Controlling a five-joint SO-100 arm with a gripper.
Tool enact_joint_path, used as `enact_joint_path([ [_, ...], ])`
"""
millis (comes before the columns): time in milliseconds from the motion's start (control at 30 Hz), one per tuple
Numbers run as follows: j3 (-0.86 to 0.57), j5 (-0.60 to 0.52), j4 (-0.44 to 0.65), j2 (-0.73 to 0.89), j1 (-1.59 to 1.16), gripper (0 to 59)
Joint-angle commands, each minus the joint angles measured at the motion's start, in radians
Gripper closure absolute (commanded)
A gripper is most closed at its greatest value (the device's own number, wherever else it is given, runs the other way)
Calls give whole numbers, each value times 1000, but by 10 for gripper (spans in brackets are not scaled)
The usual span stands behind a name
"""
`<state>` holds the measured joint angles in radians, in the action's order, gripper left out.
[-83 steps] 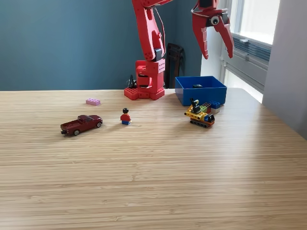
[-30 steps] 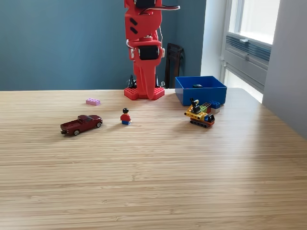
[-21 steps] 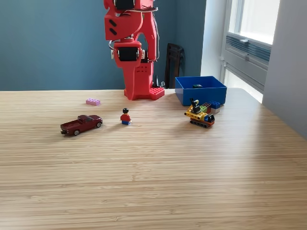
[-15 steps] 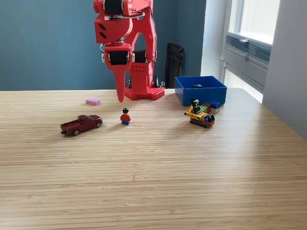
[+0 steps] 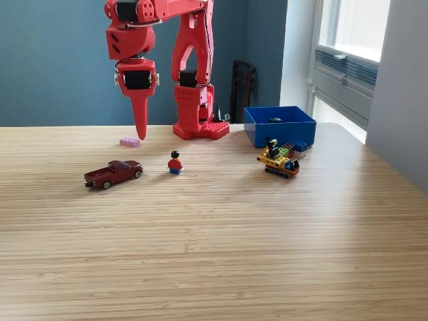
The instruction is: Grasp a lego block and put it in the bin.
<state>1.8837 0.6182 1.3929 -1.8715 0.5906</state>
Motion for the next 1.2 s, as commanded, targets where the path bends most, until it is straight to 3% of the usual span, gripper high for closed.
enact_joint_path([
  [33, -51, -6, -23, -31, 17, 276],
  [333, -156, -172, -78, 118, 26, 289],
  [467, -163, -276, -137, 179, 28, 260],
  [667, -138, -486, -222, 233, 11, 178],
  [900, -143, -788, -241, 247, -41, 112],
  [1067, -147, -1003, -241, 247, -94, 115],
  [1200, -132, -1123, -256, 245, -132, 150],
])
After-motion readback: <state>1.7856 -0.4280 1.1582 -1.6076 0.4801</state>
